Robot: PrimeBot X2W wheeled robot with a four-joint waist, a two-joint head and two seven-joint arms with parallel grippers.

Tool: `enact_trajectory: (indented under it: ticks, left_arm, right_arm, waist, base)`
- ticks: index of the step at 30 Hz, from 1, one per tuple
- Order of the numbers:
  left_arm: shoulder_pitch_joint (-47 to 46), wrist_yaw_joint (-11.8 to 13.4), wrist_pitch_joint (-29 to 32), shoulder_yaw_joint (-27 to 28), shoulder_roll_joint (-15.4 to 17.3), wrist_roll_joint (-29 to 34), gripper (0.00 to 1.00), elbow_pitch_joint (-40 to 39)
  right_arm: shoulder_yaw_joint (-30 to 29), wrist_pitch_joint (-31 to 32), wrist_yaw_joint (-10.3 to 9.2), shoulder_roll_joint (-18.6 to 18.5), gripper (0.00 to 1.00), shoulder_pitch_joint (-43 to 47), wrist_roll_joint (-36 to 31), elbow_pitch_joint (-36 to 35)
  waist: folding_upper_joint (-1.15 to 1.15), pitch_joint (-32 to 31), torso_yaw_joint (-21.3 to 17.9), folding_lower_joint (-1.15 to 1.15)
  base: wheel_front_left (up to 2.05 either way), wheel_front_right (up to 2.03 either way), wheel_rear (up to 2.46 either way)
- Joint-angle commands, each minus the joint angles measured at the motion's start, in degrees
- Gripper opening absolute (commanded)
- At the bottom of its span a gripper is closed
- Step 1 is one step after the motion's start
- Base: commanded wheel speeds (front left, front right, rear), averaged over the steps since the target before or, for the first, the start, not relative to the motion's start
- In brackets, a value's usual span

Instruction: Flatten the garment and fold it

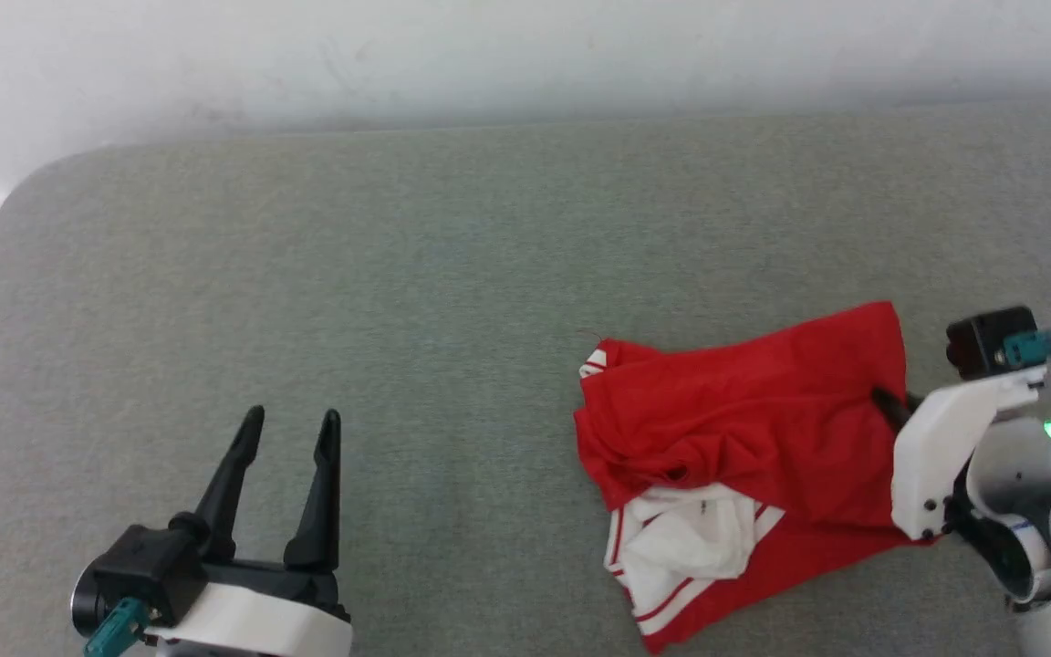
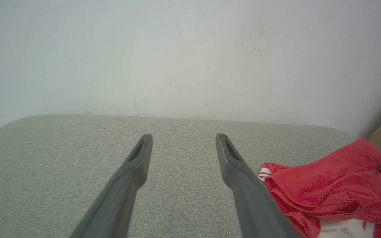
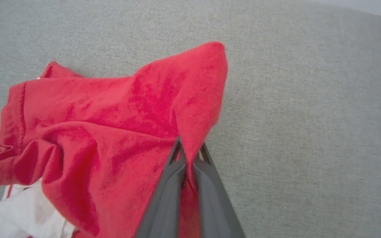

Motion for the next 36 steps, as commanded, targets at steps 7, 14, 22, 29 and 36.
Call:
enact_trajectory:
  ticks: [7,14,22,29,36]
  left_arm:
    - [-2.13,-0.73,0.4,0.09,1.24,0.49,1.0,-0.72]
    - [-3.94,-0.7,1.51,0.46,2.93,1.36,1.0,-2.54]
    - [-6.63,-0.38,3.84,1.47,5.95,3.17,1.0,-6.76]
    - [-8.02,0.23,6.01,2.77,8.64,4.78,1.0,-11.61]
    - [-10.12,0.17,8.64,3.43,11.08,6.12,1.0,-15.83]
  right_arm:
    - [5.07,0.98,-0.05,-6.3,0.0,-6.64,-0.46,-1.13]
    - [10.69,0.14,-0.05,-13.71,0.0,-15.03,-0.78,-0.45]
    - [13.24,-3.27,-0.05,-21.82,0.0,-23.08,-2.94,3.72]
    - [14.17,-6.82,-0.05,-26.44,0.0,-28.6,-4.66,6.07]
    - [12.53,-10.33,-0.05,-29.73,0.0,-32.23,-7.42,9.49]
  waist:
    - [0.0,2.68,-7.51,0.0]
    - [0.0,7.0,-12.7,0.0]
    - [0.0,12.6,-15.99,0.0]
    - [0.0,17.34,-18.06,0.0]
    - [0.0,22.71,-19.33,0.0]
  base:
    - [0.0,0.0,0.0]
    - [0.0,0.0,0.0]
    - [0.0,0.0,0.0]
    - [0.0,0.0,0.0]
    - [0.0,0.0,0.0]
